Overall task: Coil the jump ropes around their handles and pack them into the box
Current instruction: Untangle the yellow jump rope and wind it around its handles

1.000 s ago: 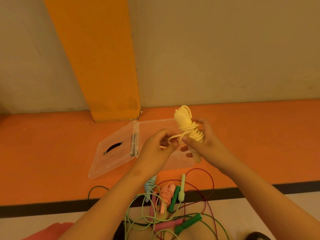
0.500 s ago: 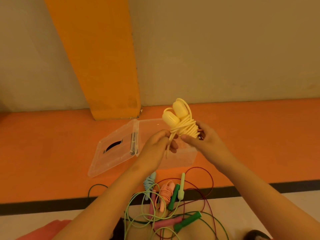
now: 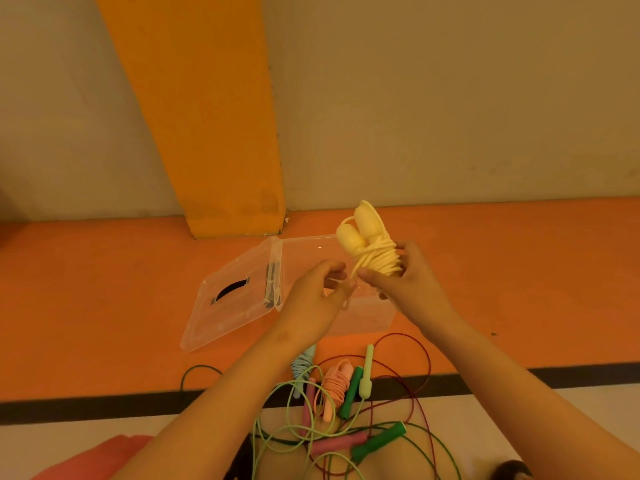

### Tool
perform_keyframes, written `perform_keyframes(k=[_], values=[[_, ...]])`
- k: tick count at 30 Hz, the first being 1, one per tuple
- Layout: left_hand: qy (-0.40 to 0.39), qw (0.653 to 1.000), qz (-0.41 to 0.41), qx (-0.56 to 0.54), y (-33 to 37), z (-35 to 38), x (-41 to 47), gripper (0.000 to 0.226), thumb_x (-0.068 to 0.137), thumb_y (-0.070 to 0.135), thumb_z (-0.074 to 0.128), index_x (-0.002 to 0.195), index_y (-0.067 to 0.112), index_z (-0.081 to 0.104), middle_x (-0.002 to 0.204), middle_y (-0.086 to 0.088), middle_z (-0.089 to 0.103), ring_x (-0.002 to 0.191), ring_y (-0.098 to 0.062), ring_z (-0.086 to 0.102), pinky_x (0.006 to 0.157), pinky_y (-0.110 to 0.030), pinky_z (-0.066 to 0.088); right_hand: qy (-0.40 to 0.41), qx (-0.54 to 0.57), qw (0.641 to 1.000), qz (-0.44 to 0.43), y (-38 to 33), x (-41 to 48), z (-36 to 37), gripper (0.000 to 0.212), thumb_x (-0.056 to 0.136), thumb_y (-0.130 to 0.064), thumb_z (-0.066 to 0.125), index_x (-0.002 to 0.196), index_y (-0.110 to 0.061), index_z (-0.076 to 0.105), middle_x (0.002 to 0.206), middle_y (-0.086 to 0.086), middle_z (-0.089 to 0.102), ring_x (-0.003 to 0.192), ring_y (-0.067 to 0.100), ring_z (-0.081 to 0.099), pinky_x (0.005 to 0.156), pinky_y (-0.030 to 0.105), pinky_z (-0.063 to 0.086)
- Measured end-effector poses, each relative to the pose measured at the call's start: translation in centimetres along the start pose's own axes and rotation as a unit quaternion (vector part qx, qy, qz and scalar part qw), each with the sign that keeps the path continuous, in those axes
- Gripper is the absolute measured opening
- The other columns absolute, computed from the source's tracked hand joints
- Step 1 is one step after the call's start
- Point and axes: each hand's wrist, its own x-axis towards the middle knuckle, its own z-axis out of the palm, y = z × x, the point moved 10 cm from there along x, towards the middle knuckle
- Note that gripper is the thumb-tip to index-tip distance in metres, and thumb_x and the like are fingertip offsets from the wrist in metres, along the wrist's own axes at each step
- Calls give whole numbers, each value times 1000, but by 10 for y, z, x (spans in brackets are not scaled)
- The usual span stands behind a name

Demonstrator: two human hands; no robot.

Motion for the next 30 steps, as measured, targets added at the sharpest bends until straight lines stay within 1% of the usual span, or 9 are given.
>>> perform_keyframes(k=[3, 5, 8, 11, 15, 19, 22, 25, 30], values=[[10, 1000, 5, -12, -1, -2, -1, 39, 95, 30, 56, 132, 19, 51, 125, 10, 55, 115, -3, 49, 83, -11, 37, -24, 35, 999, 8, -2, -3, 10, 43, 77, -17, 77, 108, -26, 48, 100, 10, 64, 75, 19, 61, 65, 37, 53], [16, 999, 16, -47, 0, -5, -1, 32, 94, 28, 57, 125, 20, 56, 119, 11, 59, 111, -1, 53, 81, -8, 41, -34, 79, 996, 26, 3, -3, 15, 40, 76, -24, 76, 107, -27, 51, 99, 7, 66, 81, 18, 63, 74, 40, 54], [36, 997, 35, -55, 0, -10, 1, 21, 94, 21, 60, 114, 18, 63, 108, 10, 65, 101, 1, 59, 79, -8, 44, -50, 112, 990, 66, 15, -3, 23, 57, 64, -47, 73, 114, -27, 53, 108, 1, 66, 100, 17, 63, 87, 39, 51], [45, 997, 20, -66, -13, -10, 6, 18, 92, 16, 61, 110, 15, 65, 105, 6, 67, 99, -7, 61, 81, -16, 45, -60, 87, 991, 83, 25, -2, 29, 49, 76, -41, 73, 116, -22, 54, 110, 3, 66, 105, 21, 63, 91, 43, 52], [49, 997, -22, -60, -38, -3, 2, 20, 89, 17, 66, 109, 16, 65, 110, 4, 65, 108, -14, 58, 90, -25, 45, -60, 64, 991, 97, 39, -7, 30, 31, 84, -22, 71, 112, -16, 59, 106, 7, 64, 103, 27, 62, 90, 46, 52], [15, 994, -62, -90, -56, 3, -8, 33, 85, 19, 71, 116, 16, 60, 116, 4, 61, 109, -12, 56, 88, -22, 43, -76, 93, 983, 140, 56, -20, 37, 19, 86, -13, 68, 103, -13, 59, 103, 12, 64, 89, 23, 64, 81, 41, 54], [-29, 990, -67, -117, -61, 9, -16, 38, 83, 10, 72, 119, 11, 59, 108, 2, 65, 99, -8, 61, 79, -10, 47, -100, 122, 972, 173, 72, -31, 46, 28, 88, -17, 66, 113, -7, 59, 109, 13, 66, 93, 22, 66, 75, 33, 57], [-26, 991, -70, -109, -68, 10, -19, 37, 82, 3, 71, 116, 8, 59, 104, -1, 65, 94, -9, 61, 73, -7, 47, -123, 155, 959, 203, 85, -40, 56, 33, 90, -19, 63, 119, -5, 57, 112, 13, 67, 97, 22, 66, 75, 33, 56], [-14, 980, -133, -144, -102, 24, -15, 31, 82, 2, 71, 110, 11, 60, 103, -5, 66, 97, -20, 63, 79, -21, 51, -82, 190, 948, 244, 115, -41, 60, 40, 89, -16, 65, 126, -9, 50, 117, 15, 62, 99, 25, 64, 73, 36, 56]])
